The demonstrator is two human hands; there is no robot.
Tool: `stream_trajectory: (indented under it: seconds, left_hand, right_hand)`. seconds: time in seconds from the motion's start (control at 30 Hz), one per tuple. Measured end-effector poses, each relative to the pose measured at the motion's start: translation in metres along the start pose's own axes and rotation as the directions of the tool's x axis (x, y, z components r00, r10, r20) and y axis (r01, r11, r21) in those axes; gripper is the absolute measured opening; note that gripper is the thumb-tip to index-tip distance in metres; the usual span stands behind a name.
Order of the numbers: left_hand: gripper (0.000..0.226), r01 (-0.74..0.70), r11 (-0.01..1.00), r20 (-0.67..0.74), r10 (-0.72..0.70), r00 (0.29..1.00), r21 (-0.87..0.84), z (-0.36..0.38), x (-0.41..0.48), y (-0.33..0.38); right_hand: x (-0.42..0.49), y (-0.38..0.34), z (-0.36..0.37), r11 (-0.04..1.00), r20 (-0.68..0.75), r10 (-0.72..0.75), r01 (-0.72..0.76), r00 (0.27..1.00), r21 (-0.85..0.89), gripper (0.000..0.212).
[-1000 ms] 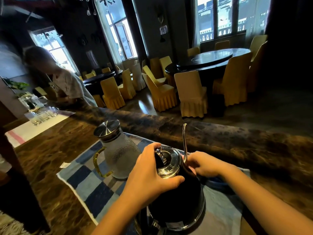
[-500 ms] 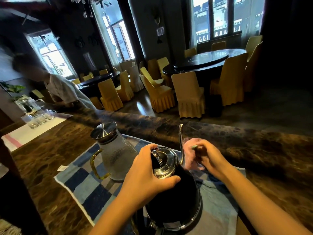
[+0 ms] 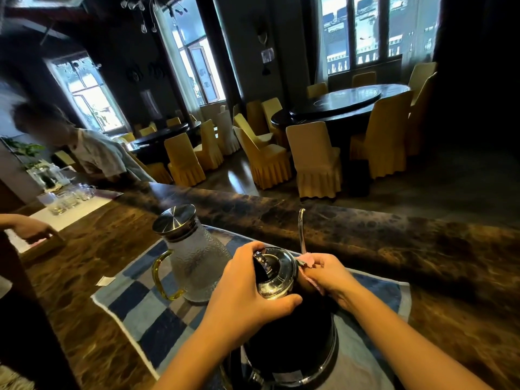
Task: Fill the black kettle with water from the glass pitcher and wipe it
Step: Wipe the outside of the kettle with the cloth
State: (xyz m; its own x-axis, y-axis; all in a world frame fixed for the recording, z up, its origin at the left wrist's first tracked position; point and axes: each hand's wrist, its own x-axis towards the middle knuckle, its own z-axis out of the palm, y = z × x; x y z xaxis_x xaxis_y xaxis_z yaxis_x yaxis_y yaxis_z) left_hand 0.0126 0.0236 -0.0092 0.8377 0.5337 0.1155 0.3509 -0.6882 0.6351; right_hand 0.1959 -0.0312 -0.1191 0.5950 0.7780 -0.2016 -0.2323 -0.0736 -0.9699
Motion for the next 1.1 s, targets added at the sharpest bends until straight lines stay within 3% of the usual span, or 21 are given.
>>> stream_trajectory:
  seconds: [0.1, 0.23, 0.33, 0.47, 0.57, 0.73, 0.83, 1.0, 1.1]
  left_hand:
    - [0.090, 0.011, 1.000, 0.004, -0.011, 1.000, 0.017, -0.001, 0.001, 0.002]
    - [0.093, 0.027, 0.999, -0.001, -0.027, 1.000, 0.026, -0.001, 0.000, 0.002]
    - [0.100, 0.026, 0.999, -0.010, -0.026, 1.000, 0.038, 0.000, 0.000, 0.002]
    - [0.099, 0.024, 0.999, -0.015, -0.023, 1.000, 0.036, 0.000, 0.002, 0.002]
    - [0.101, 0.026, 0.999, -0.017, -0.026, 1.000, 0.038, 0.001, 0.001, 0.001]
    - [0.098, 0.009, 0.999, -0.030, -0.008, 1.000, 0.052, 0.002, 0.003, -0.001]
    - [0.098, 0.012, 0.998, -0.028, -0.010, 1.000, 0.056, 0.002, 0.002, 0.000]
    - [0.100, 0.027, 0.998, -0.042, -0.024, 0.999, 0.063, 0.003, 0.000, -0.001]
    - [0.101, 0.025, 0.998, -0.039, -0.022, 0.999, 0.064, 0.003, 0.000, -0.001]
  right_hand:
    - [0.007, -0.008, 0.002, 0.999, -0.058, -0.034, 0.034, 0.998, 0.004, 0.009]
    - [0.015, -0.039, -0.004, 0.961, -0.098, -0.234, 0.214, 0.967, -0.176, 0.016]
    - [0.020, -0.059, -0.004, 0.944, -0.148, -0.324, 0.307, 0.935, -0.125, 0.018]
    - [0.023, -0.050, 0.005, 0.960, -0.186, -0.264, 0.276, 0.947, 0.043, 0.013]
    - [0.011, -0.028, 0.008, 0.980, -0.138, -0.196, 0.196, 0.971, -0.017, 0.023]
    - [-0.005, 0.001, 0.008, 0.998, -0.056, 0.015, -0.018, 0.998, -0.054, 0.022]
    - [0.003, -0.007, 0.007, 0.999, -0.059, 0.028, -0.026, 0.998, 0.039, 0.016]
    - [0.002, -0.039, 0.003, 0.995, -0.040, -0.093, 0.092, 0.995, -0.029, 0.021]
    - [0.016, -0.070, 0.002, 0.980, -0.086, -0.146, 0.156, 0.986, 0.121, 0.017]
